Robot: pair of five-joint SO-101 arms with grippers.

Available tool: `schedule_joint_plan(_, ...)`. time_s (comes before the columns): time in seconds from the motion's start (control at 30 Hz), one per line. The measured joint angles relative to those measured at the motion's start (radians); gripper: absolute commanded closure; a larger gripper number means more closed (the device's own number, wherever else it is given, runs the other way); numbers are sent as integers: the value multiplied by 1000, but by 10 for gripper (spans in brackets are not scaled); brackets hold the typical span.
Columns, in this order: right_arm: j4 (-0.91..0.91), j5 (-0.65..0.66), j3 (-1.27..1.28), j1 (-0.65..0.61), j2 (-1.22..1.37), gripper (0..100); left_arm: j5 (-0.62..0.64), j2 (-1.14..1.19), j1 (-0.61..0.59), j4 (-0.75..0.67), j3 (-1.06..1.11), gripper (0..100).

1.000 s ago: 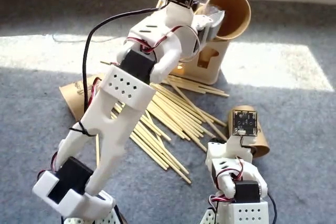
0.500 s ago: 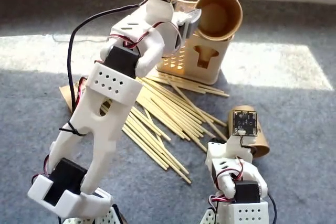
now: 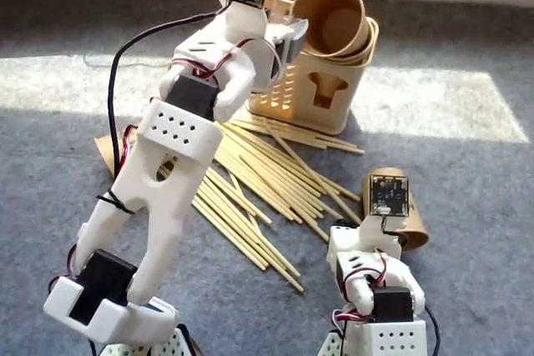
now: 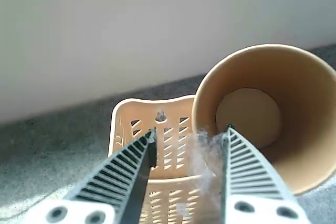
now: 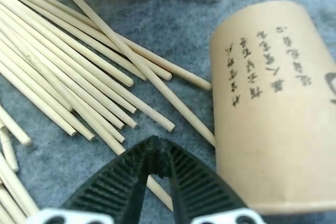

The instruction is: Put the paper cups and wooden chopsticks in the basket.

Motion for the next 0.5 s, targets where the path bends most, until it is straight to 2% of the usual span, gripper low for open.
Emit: schedule_joint_plan(0.5,0,0,0,0,0,992,0,-304,6,255,0,804)
